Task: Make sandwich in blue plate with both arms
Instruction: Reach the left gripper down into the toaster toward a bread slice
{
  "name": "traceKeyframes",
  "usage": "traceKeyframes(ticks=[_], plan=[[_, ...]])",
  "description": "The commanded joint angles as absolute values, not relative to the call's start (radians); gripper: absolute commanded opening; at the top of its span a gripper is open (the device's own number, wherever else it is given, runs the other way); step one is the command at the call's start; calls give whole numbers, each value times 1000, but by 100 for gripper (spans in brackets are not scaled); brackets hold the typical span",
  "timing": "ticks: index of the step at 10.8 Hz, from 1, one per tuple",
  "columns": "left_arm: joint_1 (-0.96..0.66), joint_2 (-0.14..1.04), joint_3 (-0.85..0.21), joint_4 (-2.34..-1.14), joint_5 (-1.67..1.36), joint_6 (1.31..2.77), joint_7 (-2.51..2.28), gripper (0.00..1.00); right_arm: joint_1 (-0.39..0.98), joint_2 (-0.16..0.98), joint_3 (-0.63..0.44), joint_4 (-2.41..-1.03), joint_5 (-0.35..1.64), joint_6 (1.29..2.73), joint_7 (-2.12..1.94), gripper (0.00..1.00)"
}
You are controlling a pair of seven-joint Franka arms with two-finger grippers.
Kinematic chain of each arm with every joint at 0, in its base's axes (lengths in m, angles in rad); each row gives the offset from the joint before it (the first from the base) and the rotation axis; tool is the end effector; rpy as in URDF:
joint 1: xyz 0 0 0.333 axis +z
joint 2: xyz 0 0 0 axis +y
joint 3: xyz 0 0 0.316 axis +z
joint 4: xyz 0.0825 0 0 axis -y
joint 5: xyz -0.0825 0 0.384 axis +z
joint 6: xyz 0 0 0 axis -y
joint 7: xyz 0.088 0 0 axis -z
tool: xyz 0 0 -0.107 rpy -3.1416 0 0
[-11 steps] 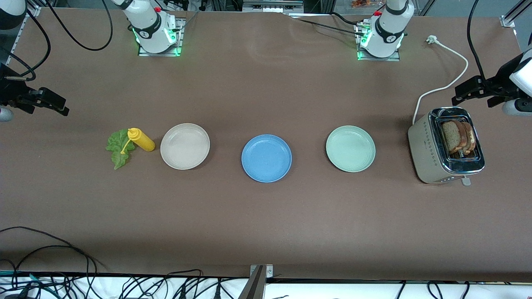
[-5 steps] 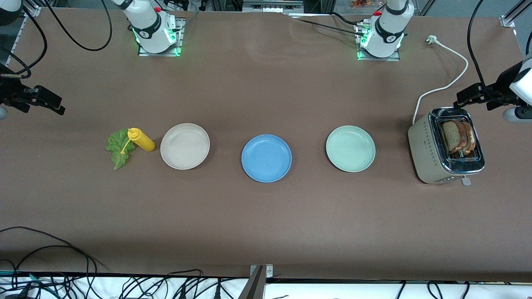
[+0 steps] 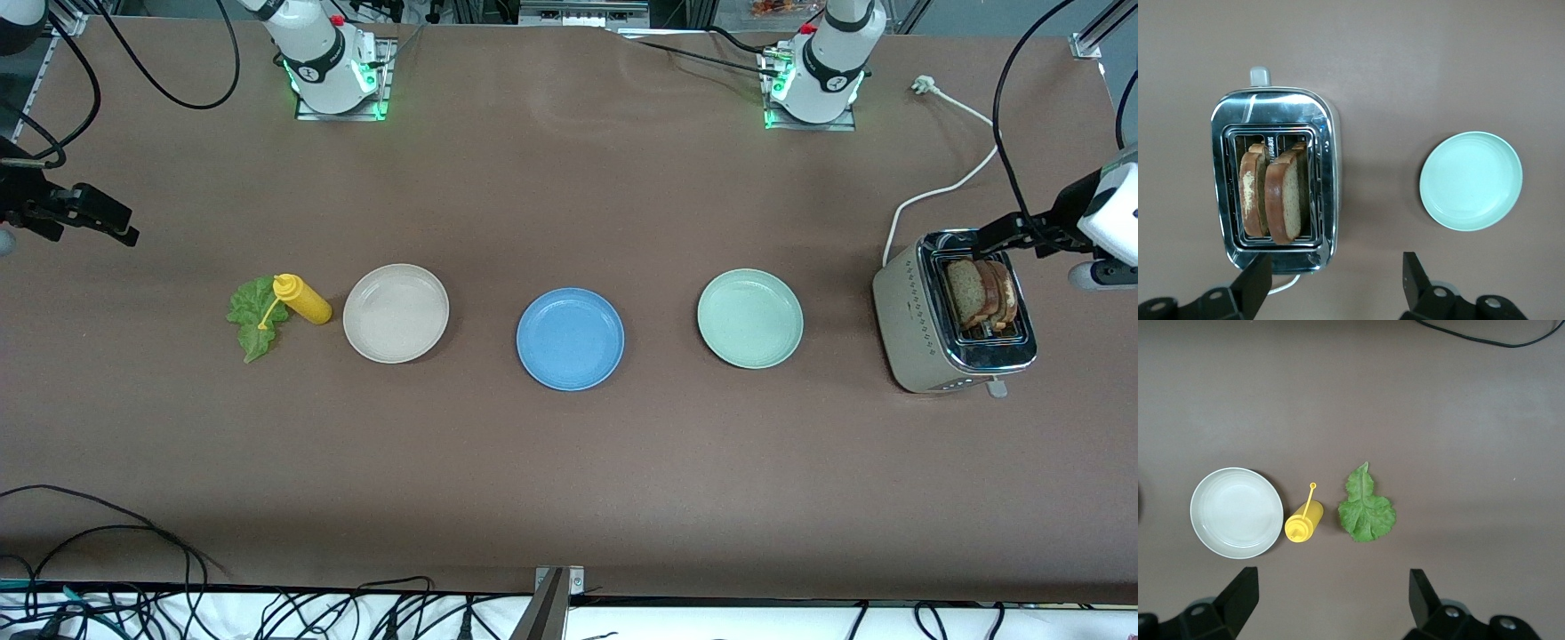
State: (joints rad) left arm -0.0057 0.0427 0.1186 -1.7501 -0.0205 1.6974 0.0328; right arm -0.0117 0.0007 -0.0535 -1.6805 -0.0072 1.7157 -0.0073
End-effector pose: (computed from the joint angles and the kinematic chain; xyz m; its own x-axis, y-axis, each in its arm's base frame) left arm 0.5627 0.0608 0.5264 0.9921 0.0825 -0.0944 0.0845 -0.9963 0.0181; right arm 0.5639 -0.0375 0.5847 0.9978 -0.0568 0.0344 -0.0571 -0.9983 0.0075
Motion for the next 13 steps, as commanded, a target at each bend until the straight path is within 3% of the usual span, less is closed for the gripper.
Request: traceKeyframes(ticks=[1,6,13], plan=[[-11,80,156,-1790,5,1750,55,79,-21,9,-44,-1660,-18,1700,-12,100],[1,162,176,-1802,5,1792,90,64,-21,9,-46,-1660,-18,1703,-12,100],[5,235,209,-1804,5,1870,129,64,-23,9,-46,-1660,-15,1704,-11,100]])
